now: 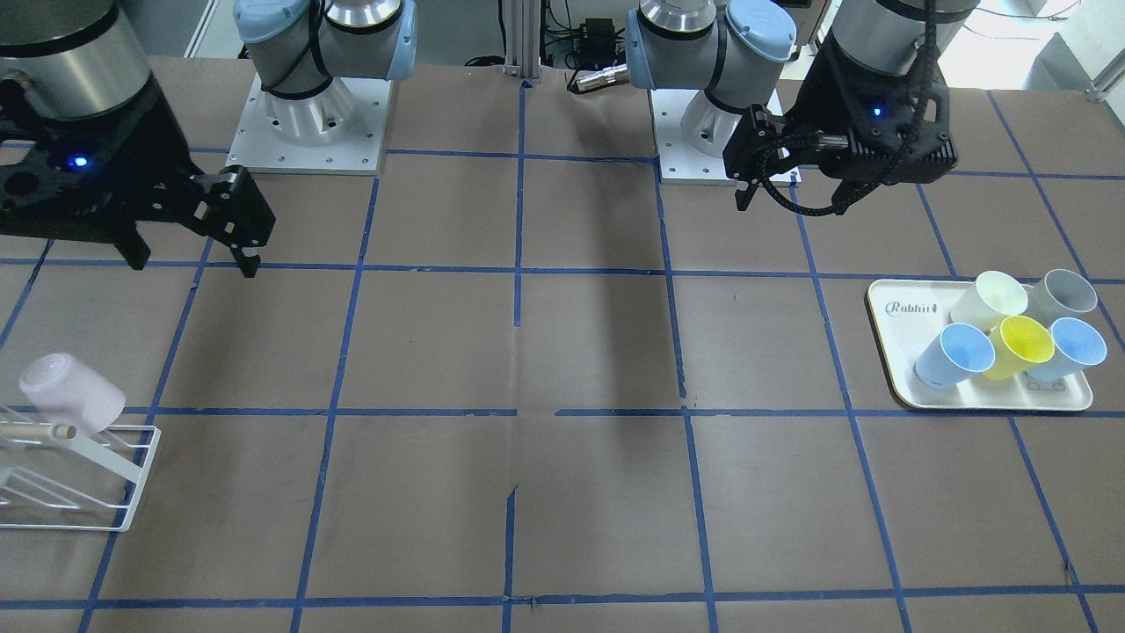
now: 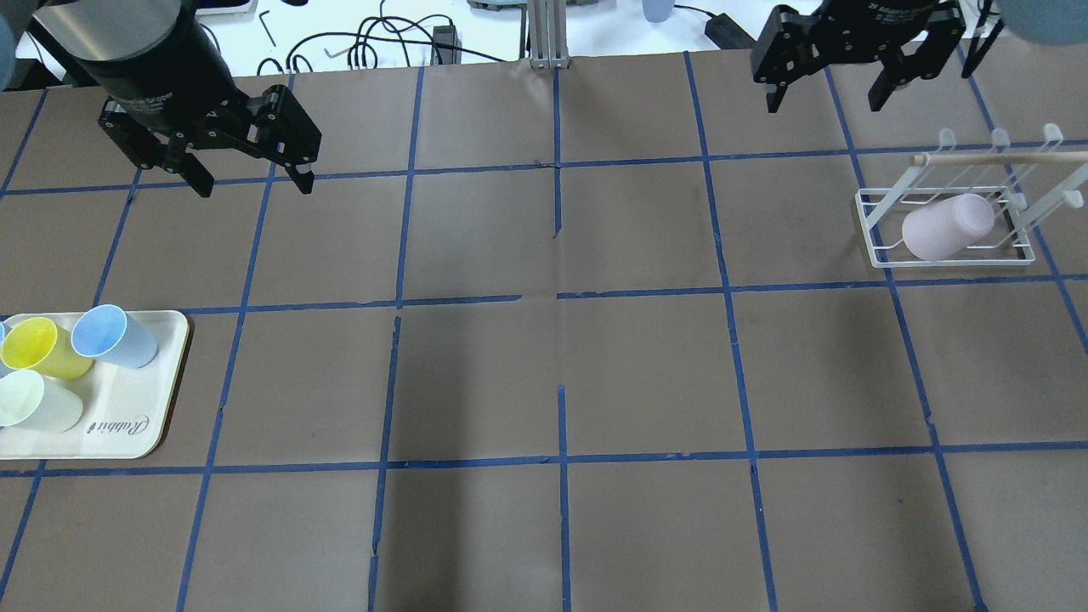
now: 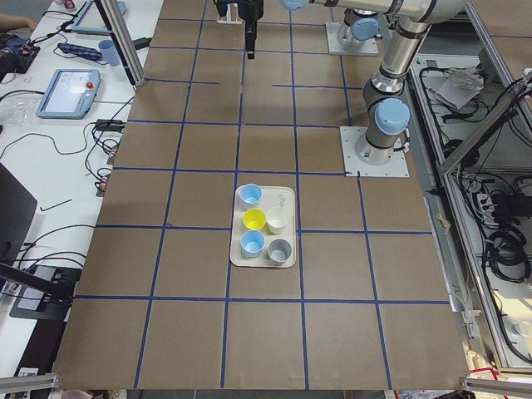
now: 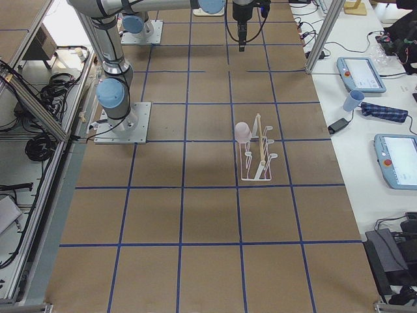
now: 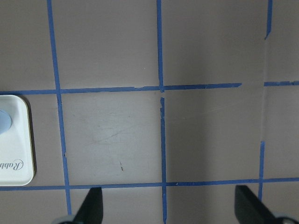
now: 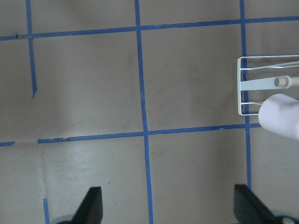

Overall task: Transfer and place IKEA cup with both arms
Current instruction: 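Move the right gripper over the pink cup on the wire rack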

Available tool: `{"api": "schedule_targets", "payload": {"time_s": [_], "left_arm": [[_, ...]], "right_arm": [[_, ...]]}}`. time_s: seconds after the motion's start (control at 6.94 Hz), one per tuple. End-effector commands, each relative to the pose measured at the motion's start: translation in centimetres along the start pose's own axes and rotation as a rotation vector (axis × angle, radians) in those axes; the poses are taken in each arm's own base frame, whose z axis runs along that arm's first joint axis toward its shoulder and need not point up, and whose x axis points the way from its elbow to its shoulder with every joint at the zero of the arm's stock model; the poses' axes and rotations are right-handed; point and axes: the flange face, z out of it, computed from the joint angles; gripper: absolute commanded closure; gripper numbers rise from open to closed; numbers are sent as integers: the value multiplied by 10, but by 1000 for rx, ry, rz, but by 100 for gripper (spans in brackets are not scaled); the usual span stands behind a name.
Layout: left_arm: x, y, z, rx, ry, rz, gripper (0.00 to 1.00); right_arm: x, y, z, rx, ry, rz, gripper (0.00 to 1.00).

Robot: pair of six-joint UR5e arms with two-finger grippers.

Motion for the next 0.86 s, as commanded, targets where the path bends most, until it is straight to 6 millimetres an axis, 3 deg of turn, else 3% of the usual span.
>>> {"api": "schedule_targets", "payload": {"time_s": [0.0,0.43,0.72], "left_arm": [[0,1,0,-10,6,-1,0],[-1,0,-1,-5,5,-2,0],[-1,0,-2,-4,6,-4,0]], "right_arm": [[71,-20,7,19,16,-38,0],[158,-29,30,-4,22,-90,0],[181,-31,70,-27,-21,-127,0]]}}
